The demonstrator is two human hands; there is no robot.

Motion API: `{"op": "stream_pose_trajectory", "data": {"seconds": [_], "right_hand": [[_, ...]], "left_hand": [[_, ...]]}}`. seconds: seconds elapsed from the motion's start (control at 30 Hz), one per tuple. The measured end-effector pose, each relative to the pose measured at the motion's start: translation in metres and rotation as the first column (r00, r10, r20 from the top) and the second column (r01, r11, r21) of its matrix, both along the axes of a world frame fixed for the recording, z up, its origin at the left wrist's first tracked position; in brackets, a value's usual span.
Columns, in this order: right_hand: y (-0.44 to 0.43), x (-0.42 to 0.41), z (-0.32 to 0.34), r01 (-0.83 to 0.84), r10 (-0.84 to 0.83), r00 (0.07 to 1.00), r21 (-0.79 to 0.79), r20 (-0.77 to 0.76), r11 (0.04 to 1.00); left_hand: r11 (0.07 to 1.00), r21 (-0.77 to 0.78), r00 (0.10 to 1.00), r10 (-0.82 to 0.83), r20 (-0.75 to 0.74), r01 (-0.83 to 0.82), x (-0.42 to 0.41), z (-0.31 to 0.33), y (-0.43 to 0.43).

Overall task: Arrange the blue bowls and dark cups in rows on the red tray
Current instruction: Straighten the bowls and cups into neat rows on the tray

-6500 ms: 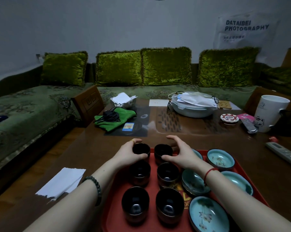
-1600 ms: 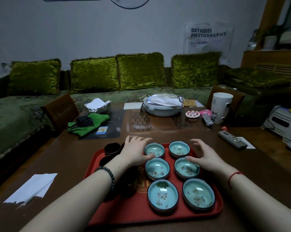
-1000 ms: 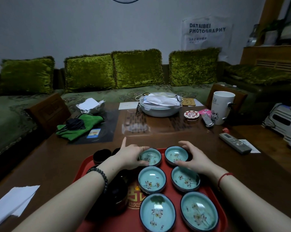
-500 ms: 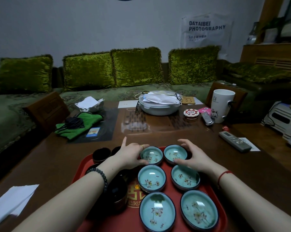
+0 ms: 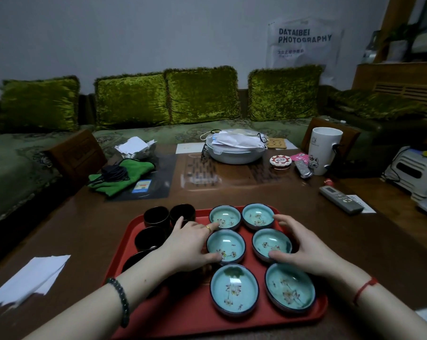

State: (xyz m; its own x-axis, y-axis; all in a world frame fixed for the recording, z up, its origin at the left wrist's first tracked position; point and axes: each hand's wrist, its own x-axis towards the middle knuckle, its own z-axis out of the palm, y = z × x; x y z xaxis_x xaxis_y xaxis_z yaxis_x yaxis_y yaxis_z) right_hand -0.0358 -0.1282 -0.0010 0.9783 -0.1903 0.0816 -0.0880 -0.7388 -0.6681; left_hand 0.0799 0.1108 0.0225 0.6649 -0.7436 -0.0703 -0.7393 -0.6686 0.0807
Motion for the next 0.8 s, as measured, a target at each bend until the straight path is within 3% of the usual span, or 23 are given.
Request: {"op": "stream_pose_trajectory", "data": {"seconds": [0.7,0.8], "right_hand": [[0.017,0.003,0.001,0.045,-0.043,0.998,0.059,-0.038,0.997],[0.016,-0.004,0.006,0.05,-0.05,0.999,0.066,0.002,0.997]], "left_hand": [[0.994,-0.102,0.998,0.031,-0.048,-0.036,-0.009,-0.003,-0.003],[0.978,-0.207,0.999,0.033,-0.033,-0.039,-0.017,-0.001,0.0]]}}
